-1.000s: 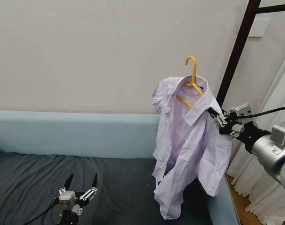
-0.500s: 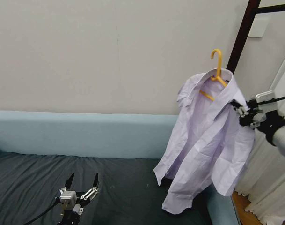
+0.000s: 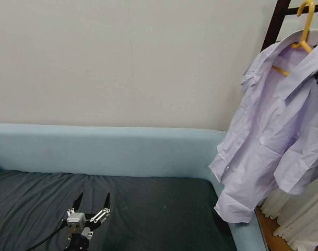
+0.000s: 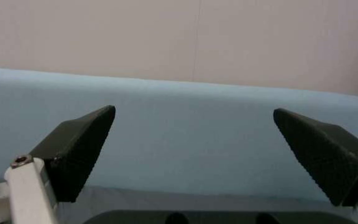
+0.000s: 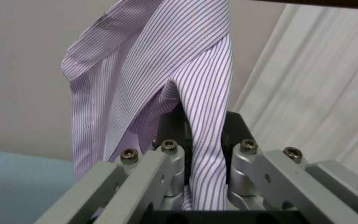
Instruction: Pick up the clothes from the sofa and hang them on the clothes hanger.
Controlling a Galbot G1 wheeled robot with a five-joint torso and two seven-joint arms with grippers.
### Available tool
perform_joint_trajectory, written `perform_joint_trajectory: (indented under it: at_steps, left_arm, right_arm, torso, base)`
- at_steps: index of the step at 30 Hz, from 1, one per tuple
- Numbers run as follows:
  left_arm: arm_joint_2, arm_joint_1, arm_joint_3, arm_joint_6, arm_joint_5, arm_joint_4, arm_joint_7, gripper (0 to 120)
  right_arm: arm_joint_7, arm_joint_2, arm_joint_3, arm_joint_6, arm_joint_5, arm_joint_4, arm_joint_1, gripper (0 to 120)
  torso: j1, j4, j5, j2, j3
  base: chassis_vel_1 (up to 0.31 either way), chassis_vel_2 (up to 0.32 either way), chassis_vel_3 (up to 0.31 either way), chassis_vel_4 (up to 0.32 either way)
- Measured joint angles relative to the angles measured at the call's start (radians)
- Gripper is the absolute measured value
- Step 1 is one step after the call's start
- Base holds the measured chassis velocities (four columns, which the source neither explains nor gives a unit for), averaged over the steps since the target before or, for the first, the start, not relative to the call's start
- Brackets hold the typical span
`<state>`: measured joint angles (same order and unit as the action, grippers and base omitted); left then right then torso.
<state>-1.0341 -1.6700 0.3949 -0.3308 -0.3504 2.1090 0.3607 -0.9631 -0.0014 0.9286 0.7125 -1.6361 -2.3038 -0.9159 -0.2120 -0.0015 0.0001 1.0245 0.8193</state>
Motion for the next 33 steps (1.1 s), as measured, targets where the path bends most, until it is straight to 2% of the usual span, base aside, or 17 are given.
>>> perform_joint_trajectory:
  at_steps: [7,11,19,25,30,33]
  left_arm:
    - [0.0,0.0,-0.001,0.0,0.0,0.0,0.0,100]
    - [0.001,0.001,-0.001,0.001,-0.001,0.0,0.0,100]
    - [0.001,0.001,-0.001,0.001,-0.001,0.0,0.0,100]
    - [0.001,0.001,-0.001,0.001,-0.001,0.0,0.0,100]
    - [0.001,0.001,-0.001,0.001,-0.001,0.0,0.0,100]
    - [0.001,0.001,-0.001,0.001,-0.001,-0.001,0.0,100]
  right_arm:
    - [-0.034,-0.066,-0.005,0.016,0.016,0.091,0.004,8]
    - [-0.032,-0.067,-0.041,-0.043,0.081,0.119,-0.005,8]
    - [0.142,-0.002,-0.211,-0.217,0.342,0.16,0.001,8]
    - [0.222,0.053,-0.288,-0.272,0.42,0.201,0.061,8]
    - [0.252,0.127,-0.34,-0.29,0.449,0.223,0.129,8]
    - [0.29,0.226,-0.426,-0.31,0.486,0.257,0.239,8]
  torso:
    - [0.0,-0.0001,-0.0003,0.0,0.0]
    - [0.0,-0.0001,-0.0003,0.0,0.0]
    - [0.0,0.0,0.0,0.0,0.0]
    - [0.0,0.0,-0.0001,0.0,0.0]
    - [0.0,-0.0001,-0.0001,0.0,0.0]
    - [0.0,-0.0004,-0.0001,0.0,0.0]
  base:
    - [0.0,0.0,0.0,0.0]
    - [0.0,0.0,0.0,0.0]
    - [0.0,0.0,0.0,0.0]
    - [0.0,0.0,0.0,0.0]
    - [0.0,0.0,0.0,0.0]
    - [0.0,0.0,0.0,0.0]
